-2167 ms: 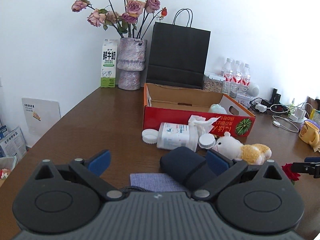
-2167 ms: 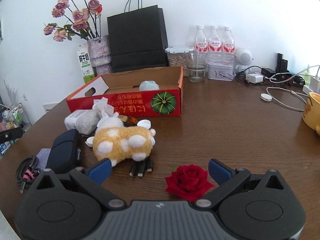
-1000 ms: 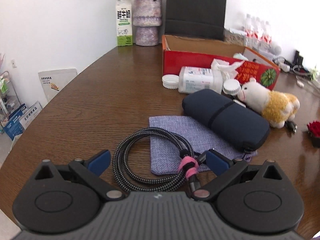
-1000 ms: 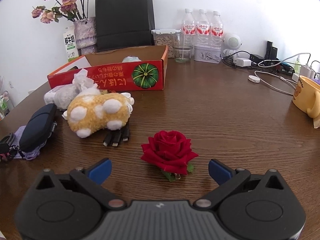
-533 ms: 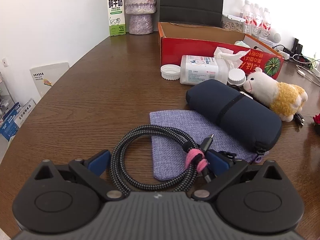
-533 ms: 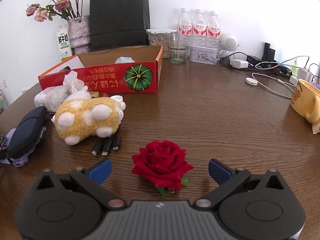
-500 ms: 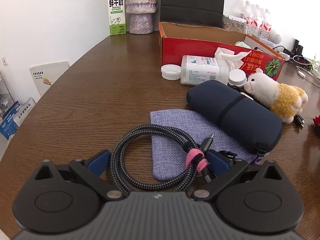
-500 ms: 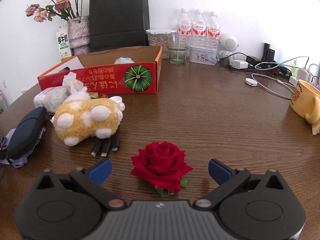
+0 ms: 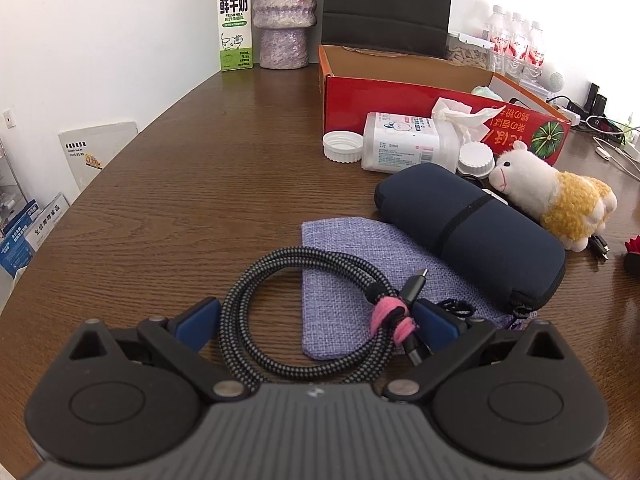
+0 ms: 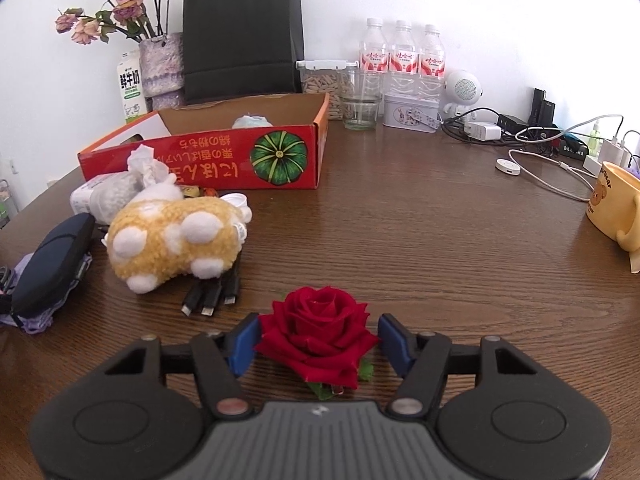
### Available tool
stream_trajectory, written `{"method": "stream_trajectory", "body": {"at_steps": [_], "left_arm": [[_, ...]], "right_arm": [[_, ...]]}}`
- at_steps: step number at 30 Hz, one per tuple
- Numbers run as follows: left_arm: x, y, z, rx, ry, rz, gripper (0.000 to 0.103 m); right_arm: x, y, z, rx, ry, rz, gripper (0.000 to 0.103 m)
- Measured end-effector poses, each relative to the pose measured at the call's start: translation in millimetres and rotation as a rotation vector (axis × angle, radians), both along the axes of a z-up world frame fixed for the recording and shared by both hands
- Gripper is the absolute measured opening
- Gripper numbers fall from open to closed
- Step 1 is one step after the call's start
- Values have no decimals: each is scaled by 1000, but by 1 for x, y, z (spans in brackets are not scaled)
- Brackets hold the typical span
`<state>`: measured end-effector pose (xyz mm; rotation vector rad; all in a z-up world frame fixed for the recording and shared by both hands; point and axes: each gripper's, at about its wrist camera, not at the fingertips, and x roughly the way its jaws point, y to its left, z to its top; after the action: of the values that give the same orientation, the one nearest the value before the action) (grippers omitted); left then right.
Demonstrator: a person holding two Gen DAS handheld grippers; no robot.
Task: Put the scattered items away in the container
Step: 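Grasp the braided black cable with the left tool while the right tool grasps the red rose, then carry cable and rose into the box and open both tools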
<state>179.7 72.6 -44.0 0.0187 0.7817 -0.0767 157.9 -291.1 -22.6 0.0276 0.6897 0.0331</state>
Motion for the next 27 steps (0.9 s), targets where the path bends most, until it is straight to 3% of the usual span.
{"method": "stream_trajectory", "body": {"at_steps": [15, 22, 27], "left_arm": [[-9, 4, 9, -31, -59, 11, 98], [-10, 5, 27, -43, -102, 5, 97], [-8, 7, 41, -62, -134, 6, 97]], "right_arm": [[-7, 7, 8, 3, -36, 14, 60], [-8, 8, 24, 18, -78, 25, 43], [-3, 13, 38, 21, -112, 45, 40]]}}
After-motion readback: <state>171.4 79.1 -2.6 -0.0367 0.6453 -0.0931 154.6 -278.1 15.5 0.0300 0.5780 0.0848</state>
